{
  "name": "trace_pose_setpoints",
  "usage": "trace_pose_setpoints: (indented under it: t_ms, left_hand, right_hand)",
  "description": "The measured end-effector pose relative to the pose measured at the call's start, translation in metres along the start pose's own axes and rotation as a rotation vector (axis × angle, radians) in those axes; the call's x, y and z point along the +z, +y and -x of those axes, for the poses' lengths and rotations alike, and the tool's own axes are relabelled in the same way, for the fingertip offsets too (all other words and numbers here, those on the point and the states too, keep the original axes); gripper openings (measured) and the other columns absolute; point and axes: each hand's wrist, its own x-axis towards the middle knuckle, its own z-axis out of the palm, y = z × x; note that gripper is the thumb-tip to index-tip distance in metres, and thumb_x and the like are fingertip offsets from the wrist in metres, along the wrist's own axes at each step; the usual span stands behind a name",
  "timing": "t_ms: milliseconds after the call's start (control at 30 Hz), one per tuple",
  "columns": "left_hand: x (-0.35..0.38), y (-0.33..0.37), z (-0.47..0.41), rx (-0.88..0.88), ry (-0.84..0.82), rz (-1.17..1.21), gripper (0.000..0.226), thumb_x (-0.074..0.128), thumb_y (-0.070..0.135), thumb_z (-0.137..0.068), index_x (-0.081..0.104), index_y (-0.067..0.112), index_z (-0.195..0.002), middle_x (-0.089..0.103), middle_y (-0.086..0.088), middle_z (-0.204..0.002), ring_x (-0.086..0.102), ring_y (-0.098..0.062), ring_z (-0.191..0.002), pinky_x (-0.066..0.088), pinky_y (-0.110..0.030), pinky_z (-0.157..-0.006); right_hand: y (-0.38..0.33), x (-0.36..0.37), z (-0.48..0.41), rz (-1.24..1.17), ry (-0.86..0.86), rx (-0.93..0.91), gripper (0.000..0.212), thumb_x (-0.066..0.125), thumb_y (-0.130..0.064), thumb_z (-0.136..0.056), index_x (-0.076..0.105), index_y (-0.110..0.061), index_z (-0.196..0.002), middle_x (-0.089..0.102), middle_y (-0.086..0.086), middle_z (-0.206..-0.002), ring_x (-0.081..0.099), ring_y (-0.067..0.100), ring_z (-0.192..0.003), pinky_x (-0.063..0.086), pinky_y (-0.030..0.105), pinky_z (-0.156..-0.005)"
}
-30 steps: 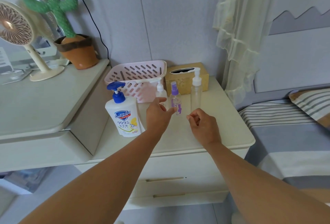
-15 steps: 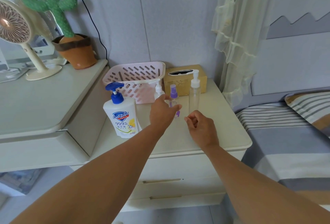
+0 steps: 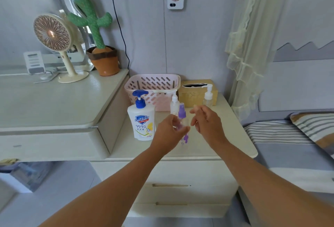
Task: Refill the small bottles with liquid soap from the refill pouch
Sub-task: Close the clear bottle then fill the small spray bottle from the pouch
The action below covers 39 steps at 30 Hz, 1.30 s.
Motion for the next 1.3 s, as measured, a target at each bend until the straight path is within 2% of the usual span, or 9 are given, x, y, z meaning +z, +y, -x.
trace_pose_setpoints:
  t_ms: [167, 400, 567, 633, 833, 967, 1067, 1167, 1300]
  left_hand:
    - [-0.022, 0.015, 0.025, 0.123, 0.030, -0.049, 0.028, 0.068, 0.032, -0.084, 0.053, 0.022, -0.105, 0.059, 0.001, -0.089, 0.056, -0.007, -0.072, 0.045, -0.016, -0.063]
    - [-0.048, 0.030, 0.052, 0.327, -0.023, -0.427, 0.038, 0.051, 0.053, -0.090, 0.042, 0.025, -0.115, 0.061, 0.006, -0.086, 0.061, -0.012, -0.075, 0.054, -0.030, -0.070]
    - [-0.065, 0.040, 0.064, 0.124, -0.348, 0.234, 0.037, 0.053, 0.039, -0.095, 0.052, 0.003, -0.103, 0.054, -0.007, -0.068, 0.047, -0.020, -0.055, 0.045, -0.031, -0.056]
    - [-0.072, 0.044, 0.070, 0.122, -0.410, 0.320, 0.038, 0.051, 0.036, -0.096, 0.052, -0.001, -0.101, 0.054, -0.013, -0.071, 0.046, -0.024, -0.057, 0.045, -0.032, -0.057]
    - [-0.074, 0.034, 0.068, 0.170, -0.303, 0.083, 0.038, 0.053, 0.047, -0.092, 0.055, 0.012, -0.104, 0.063, -0.002, -0.071, 0.055, -0.013, -0.053, 0.051, -0.035, -0.063]
    - [-0.072, 0.023, 0.069, 0.187, -0.219, -0.064, 0.039, 0.054, 0.052, -0.089, 0.050, 0.021, -0.112, 0.063, 0.000, -0.082, 0.058, -0.012, -0.063, 0.056, -0.037, -0.072]
    - [-0.069, 0.021, 0.069, 0.245, -0.139, -0.188, 0.039, 0.061, 0.051, -0.085, 0.048, 0.029, -0.115, 0.057, 0.006, -0.091, 0.055, -0.007, -0.074, 0.054, -0.029, -0.077]
    - [-0.066, 0.019, 0.068, 0.319, -0.049, -0.243, 0.044, 0.071, 0.047, -0.078, 0.053, 0.030, -0.115, 0.052, 0.010, -0.098, 0.053, -0.005, -0.079, 0.050, -0.020, -0.076]
    - [-0.065, 0.016, 0.066, 0.313, 0.012, -0.235, 0.045, 0.076, 0.043, -0.075, 0.057, 0.029, -0.114, 0.049, 0.012, -0.096, 0.051, -0.002, -0.079, 0.039, -0.008, -0.069]
  right_hand:
    - [-0.047, 0.001, 0.015, 0.047, -0.032, 0.085, 0.035, 0.056, -0.055, -0.086, 0.058, -0.021, -0.081, 0.058, -0.010, -0.061, 0.052, 0.004, -0.051, 0.038, 0.023, -0.057]
    - [-0.075, -0.001, 0.024, -0.016, -0.018, 0.293, 0.040, 0.061, -0.047, -0.085, 0.049, -0.015, -0.063, 0.047, 0.001, -0.058, 0.042, 0.016, -0.053, 0.038, 0.031, -0.059]
    - [-0.088, -0.006, 0.037, -0.162, -0.125, 0.168, 0.038, 0.058, -0.029, -0.090, 0.037, -0.018, -0.060, 0.039, 0.004, -0.055, 0.032, 0.016, -0.048, 0.030, 0.027, -0.047]
    - [-0.090, -0.013, 0.044, -0.206, -0.178, 0.098, 0.038, 0.058, -0.030, -0.091, 0.038, -0.017, -0.062, 0.037, 0.003, -0.054, 0.030, 0.013, -0.044, 0.028, 0.024, -0.043]
    - [-0.092, -0.027, 0.050, -0.056, -0.329, 0.014, 0.008, 0.058, -0.028, -0.092, 0.060, -0.019, -0.093, 0.065, 0.001, -0.079, 0.058, 0.007, -0.060, 0.042, 0.024, -0.054]
    - [-0.095, -0.029, 0.051, 0.068, -0.370, -0.013, 0.029, 0.063, -0.039, -0.087, 0.054, -0.028, -0.112, 0.063, -0.001, -0.100, 0.067, 0.011, -0.078, 0.051, 0.025, -0.061]
    - [-0.100, -0.027, 0.053, 0.201, -0.290, 0.057, 0.045, 0.054, -0.059, -0.085, 0.055, -0.020, -0.106, 0.067, -0.001, -0.084, 0.065, 0.011, -0.059, 0.047, 0.021, -0.050]
    - [-0.099, -0.028, 0.054, 0.274, -0.318, 0.075, 0.039, 0.057, -0.051, -0.088, 0.062, -0.013, -0.094, 0.066, 0.002, -0.065, 0.057, 0.009, -0.047, 0.046, 0.021, -0.047]
    - [-0.098, -0.031, 0.056, 0.224, -0.387, 0.009, 0.022, 0.068, -0.037, -0.084, 0.058, -0.022, -0.097, 0.067, -0.001, -0.084, 0.065, 0.010, -0.066, 0.051, 0.022, -0.058]
